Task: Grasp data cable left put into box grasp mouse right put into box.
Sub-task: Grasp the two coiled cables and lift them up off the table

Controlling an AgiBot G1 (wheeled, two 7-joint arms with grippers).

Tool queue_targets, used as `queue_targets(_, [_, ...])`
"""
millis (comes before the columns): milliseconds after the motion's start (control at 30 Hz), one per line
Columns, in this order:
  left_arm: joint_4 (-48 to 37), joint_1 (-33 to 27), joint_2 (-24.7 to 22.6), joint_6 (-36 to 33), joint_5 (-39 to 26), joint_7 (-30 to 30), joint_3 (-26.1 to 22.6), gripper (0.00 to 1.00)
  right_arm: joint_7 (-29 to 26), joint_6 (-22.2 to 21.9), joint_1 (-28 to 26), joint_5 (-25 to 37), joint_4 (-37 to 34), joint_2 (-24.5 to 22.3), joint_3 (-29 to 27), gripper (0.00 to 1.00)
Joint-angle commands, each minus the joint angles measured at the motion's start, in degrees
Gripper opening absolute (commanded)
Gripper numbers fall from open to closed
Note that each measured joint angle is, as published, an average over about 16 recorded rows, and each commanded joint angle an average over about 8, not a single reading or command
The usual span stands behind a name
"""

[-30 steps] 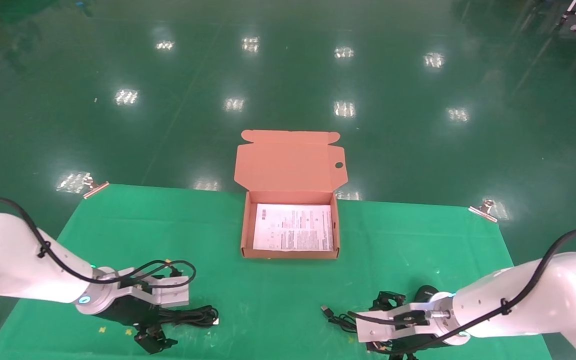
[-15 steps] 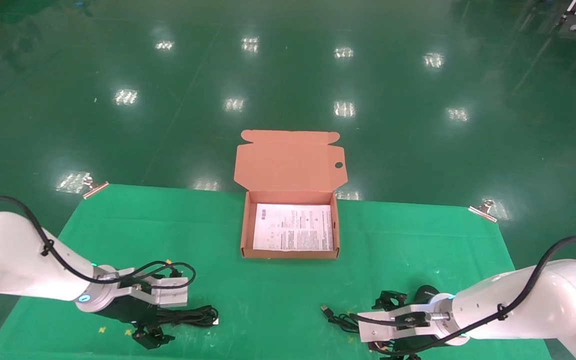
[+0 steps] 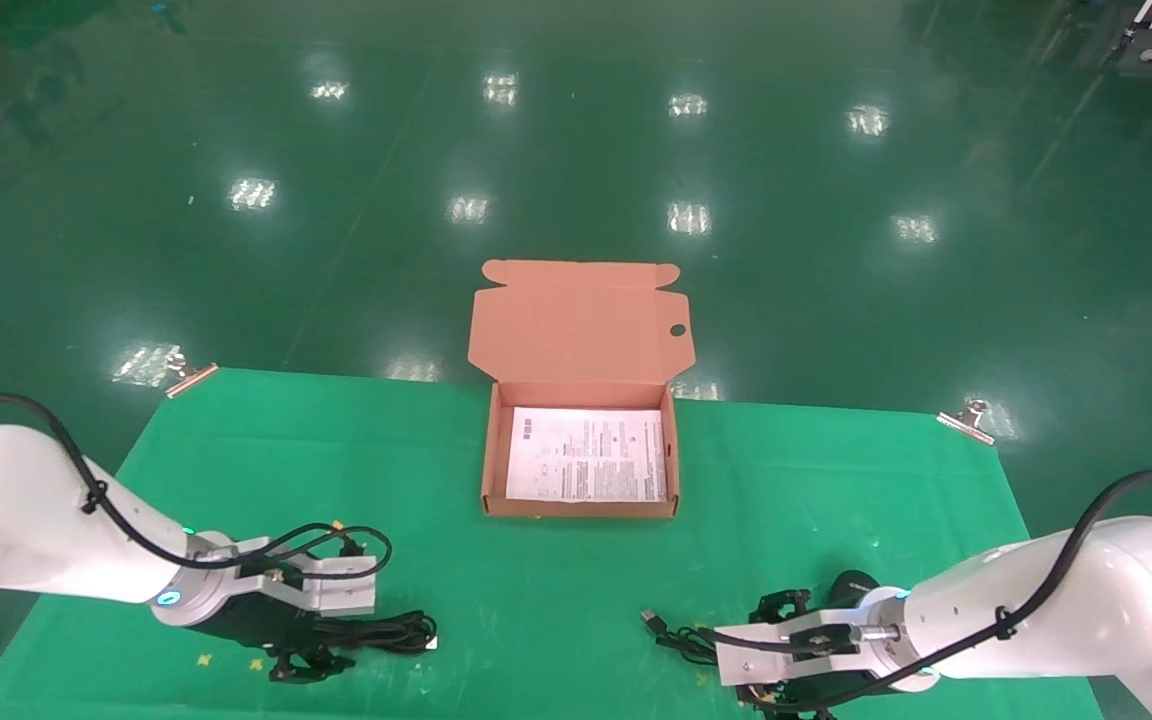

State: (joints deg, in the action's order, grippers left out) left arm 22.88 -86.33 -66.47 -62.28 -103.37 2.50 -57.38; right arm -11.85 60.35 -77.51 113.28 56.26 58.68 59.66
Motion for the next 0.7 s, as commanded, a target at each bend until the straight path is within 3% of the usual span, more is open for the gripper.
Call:
queue_targets(33, [0.1,0.0,0.0,0.0,0.0,0.0,0.0,0.0,0.0,0.1,0.0,0.0,0.0,0.0,0.0,0.0])
queue_targets(700, [0.3,0.1,0.1,-0.2,0.0,-0.1,0.0,0.0,-0.1,0.3,-0.1,-0.1,0.2,-0.1,0.0,0.0])
